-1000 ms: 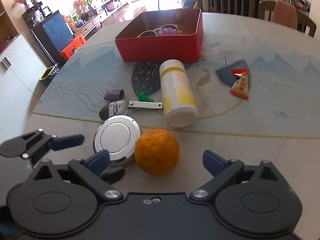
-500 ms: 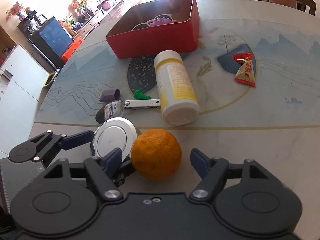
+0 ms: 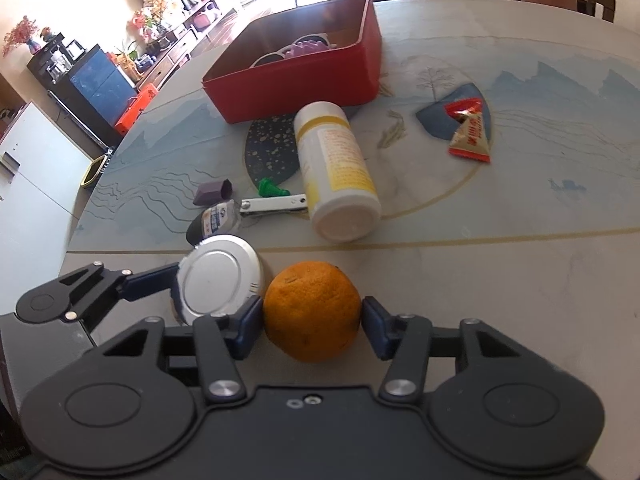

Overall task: Organize rigid objects
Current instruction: 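Grasp the silver round tin with the left tool while the right tool grasps the orange, then carry the silver tin and orange toward the red box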

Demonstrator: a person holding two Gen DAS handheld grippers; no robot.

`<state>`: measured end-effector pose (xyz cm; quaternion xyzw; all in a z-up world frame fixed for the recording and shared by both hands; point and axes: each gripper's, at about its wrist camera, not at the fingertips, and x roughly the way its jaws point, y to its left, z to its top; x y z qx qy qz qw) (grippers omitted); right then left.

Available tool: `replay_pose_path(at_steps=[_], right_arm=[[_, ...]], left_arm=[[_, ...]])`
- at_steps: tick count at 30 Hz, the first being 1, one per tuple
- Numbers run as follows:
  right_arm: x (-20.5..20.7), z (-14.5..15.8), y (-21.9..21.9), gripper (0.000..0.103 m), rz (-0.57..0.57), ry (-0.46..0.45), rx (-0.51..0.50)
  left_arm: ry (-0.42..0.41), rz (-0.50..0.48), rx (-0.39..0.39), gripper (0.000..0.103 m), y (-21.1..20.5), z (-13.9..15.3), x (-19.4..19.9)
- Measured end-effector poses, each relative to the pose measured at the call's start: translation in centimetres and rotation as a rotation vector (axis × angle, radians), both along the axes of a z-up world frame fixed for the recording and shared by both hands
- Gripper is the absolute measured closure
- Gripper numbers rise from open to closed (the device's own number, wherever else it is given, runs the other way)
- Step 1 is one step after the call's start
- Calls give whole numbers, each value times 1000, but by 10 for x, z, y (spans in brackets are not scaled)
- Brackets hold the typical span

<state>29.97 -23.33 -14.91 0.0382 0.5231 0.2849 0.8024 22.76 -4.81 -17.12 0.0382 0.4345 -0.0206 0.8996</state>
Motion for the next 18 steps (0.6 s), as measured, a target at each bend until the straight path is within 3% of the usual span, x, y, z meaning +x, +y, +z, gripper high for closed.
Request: replay_pose_path(at_steps=[10, 18], right_arm=[[-16, 5, -16, 50, -39, 12, -33], [-27, 36, -18, 50, -23, -82, -22]], left_arm=[[2, 38, -52, 27, 16, 15, -14], [-38, 90, -76, 27, 29, 43, -24]])
